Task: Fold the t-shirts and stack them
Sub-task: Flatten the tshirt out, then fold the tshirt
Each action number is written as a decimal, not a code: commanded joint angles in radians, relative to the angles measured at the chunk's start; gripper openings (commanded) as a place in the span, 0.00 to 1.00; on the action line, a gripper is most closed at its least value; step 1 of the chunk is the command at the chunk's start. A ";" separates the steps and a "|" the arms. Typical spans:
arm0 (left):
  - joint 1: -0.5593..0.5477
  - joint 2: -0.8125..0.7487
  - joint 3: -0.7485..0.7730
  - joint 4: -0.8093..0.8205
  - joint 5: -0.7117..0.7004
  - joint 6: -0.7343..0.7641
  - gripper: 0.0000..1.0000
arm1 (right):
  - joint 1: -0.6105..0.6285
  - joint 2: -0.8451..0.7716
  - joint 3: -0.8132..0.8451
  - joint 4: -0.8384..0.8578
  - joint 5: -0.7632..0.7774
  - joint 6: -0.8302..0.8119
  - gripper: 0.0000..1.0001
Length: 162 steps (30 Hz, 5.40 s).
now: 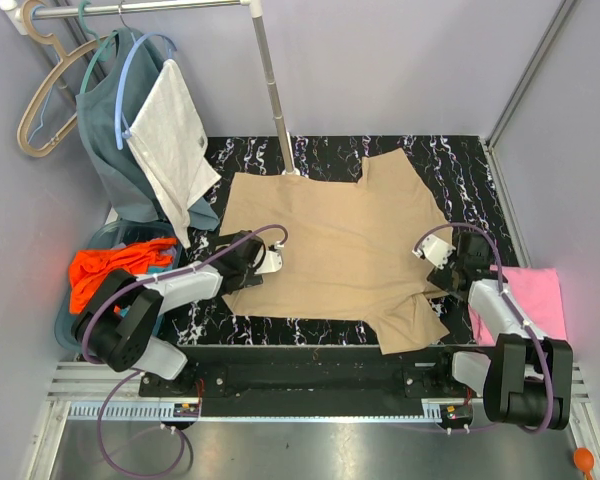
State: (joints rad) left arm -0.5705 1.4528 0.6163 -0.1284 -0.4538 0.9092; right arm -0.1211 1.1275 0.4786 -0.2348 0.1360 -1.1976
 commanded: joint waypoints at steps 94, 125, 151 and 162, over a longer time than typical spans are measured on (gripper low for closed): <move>0.052 -0.055 0.192 -0.350 0.257 -0.089 0.99 | 1.017 0.143 0.219 -0.629 -0.303 0.538 0.72; 0.057 -0.152 0.143 -0.359 0.202 -0.059 0.99 | 1.051 0.354 0.284 -0.586 -0.334 0.621 0.34; 0.058 -0.069 0.091 -0.286 0.210 -0.036 0.99 | 1.054 0.253 0.460 -0.736 -0.090 0.639 0.00; 0.060 -0.089 0.135 -0.373 0.316 -0.049 0.99 | 1.054 0.275 0.422 -0.704 -0.085 0.648 0.00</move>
State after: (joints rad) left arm -0.5159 1.3834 0.7105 -0.4625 -0.2123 0.8677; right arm 0.9241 1.3914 0.9070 -0.9478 0.0341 -0.5480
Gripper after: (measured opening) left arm 0.988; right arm 0.010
